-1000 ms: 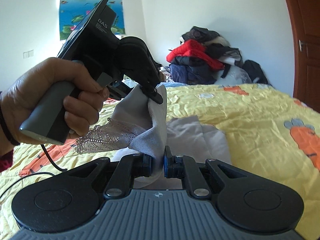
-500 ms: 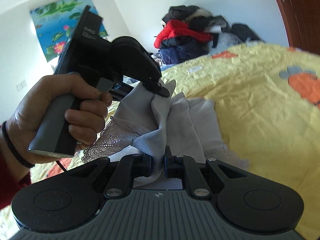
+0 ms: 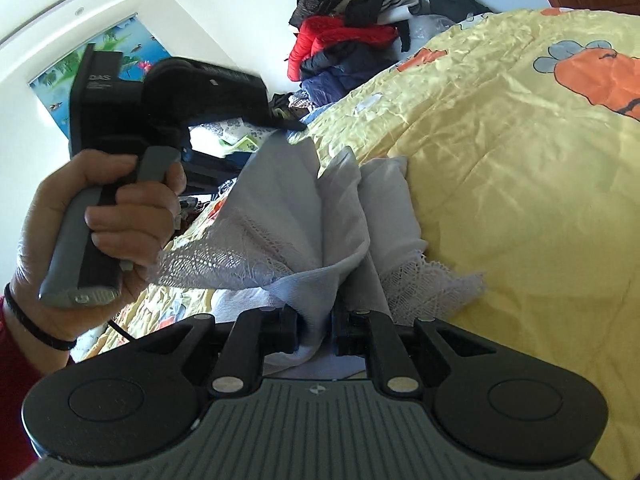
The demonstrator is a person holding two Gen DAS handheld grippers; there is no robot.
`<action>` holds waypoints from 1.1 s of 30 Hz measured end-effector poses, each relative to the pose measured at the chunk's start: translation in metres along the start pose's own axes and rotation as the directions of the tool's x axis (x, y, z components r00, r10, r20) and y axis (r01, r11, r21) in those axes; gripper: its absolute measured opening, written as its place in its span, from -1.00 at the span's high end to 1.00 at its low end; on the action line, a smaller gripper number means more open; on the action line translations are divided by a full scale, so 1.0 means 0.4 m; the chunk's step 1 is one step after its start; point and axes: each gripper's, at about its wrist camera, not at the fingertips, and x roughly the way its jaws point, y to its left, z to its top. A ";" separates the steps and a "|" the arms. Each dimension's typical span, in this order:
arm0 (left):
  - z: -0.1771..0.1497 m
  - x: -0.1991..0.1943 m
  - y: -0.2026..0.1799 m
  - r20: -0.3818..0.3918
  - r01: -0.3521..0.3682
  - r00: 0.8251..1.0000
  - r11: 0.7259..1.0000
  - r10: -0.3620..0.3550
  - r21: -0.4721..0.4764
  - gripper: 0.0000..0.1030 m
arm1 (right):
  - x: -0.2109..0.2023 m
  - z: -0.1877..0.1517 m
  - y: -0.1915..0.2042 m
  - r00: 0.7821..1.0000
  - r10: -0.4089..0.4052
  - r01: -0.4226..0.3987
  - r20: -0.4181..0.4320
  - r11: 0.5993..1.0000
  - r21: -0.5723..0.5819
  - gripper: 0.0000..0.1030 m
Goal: Fold small clothes
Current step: 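Lift the sweater with both grippers and fold it over itself, then open both grippers and release the folded sweater onto the bedspread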
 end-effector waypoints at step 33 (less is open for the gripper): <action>-0.300 -0.133 0.044 0.047 -0.137 0.990 0.969 0.130 0.207 -0.48 | -0.149 0.072 -0.047 0.985 -0.070 0.063 0.155 0.997 0.049 0.44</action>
